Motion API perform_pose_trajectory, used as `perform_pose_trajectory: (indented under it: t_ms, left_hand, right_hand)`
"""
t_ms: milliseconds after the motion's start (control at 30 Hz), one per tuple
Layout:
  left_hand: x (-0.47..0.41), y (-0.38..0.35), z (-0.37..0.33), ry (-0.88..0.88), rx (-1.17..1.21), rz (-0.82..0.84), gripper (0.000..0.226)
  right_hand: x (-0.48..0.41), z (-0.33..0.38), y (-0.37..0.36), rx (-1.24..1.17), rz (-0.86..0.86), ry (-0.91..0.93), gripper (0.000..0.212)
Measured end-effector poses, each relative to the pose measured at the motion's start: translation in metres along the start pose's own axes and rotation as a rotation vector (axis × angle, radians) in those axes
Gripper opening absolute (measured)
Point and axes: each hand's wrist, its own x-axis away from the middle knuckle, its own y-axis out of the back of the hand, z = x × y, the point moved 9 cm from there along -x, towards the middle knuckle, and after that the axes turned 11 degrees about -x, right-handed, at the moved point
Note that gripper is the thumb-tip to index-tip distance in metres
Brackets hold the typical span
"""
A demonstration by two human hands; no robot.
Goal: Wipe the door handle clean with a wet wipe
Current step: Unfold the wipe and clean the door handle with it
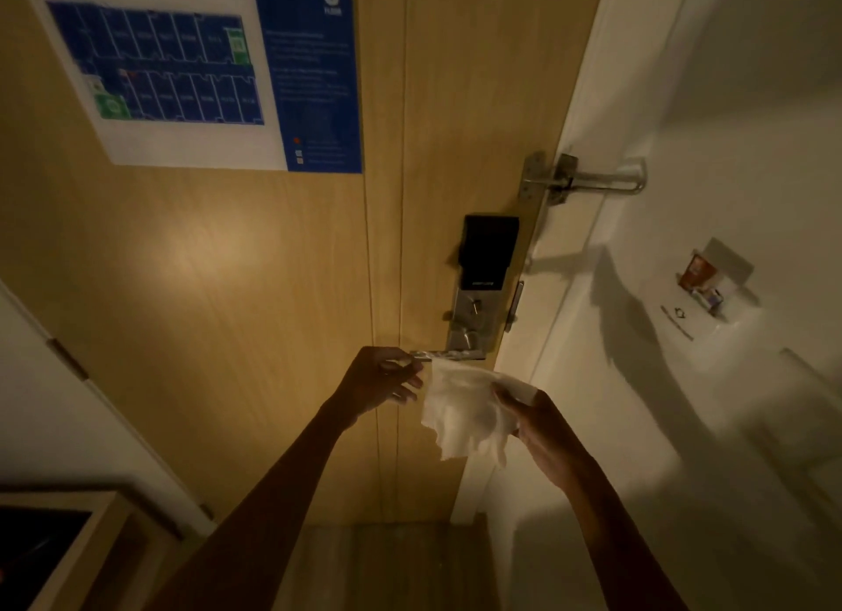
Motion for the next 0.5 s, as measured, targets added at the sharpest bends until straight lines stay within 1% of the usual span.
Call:
perform_pose_trajectory:
  t_ms: [67,133,167,233,267,367,433,467,500]
  left_hand:
    - [-0.006,0.001,0.008,0.003,-0.039,-0.048,0.018]
    - [-0.010,0.007,0.017,0.009,-0.076,-0.129,0.010]
    - [-0.012,0.011,0.019,0.000,-0.101,-0.177,0.006]
    - [-0.016,0.017,0.022,-0.027,-0.179,-0.259,0.004]
    - [-0.020,0.019,0.025,-0.031,-0.229,-0.292,0.005]
    - [-0.029,0.021,0.026,-0.068,-0.360,-0.353,0.013]
    - [-0.037,0.020,0.030,-0.026,-0.388,-0.332,0.008]
    - [-0.039,0.019,0.031,0.007,-0.389,-0.310,0.008]
    - [-0.042,0.018,0.032,0.012,-0.388,-0.294,0.014]
  right_hand:
    - [0.001,0.001,0.016,0.012,-0.049,0.058,0.024]
    - [0.000,-0.001,0.034,-0.024,-0.139,0.125,0.047]
    - [0.001,0.000,0.039,-0.024,-0.189,0.160,0.049]
    - [0.002,0.004,0.044,0.075,-0.293,0.251,0.023]
    - [0.000,0.005,0.048,0.129,-0.357,0.287,0.016]
    - [-0.007,0.009,0.050,0.183,-0.513,0.352,0.018]
    - [-0.014,0.015,0.043,0.248,-0.575,0.411,0.017]
    - [-0.018,0.017,0.037,0.303,-0.588,0.445,0.021]
    - [-0.023,0.018,0.030,0.352,-0.589,0.478,0.030]
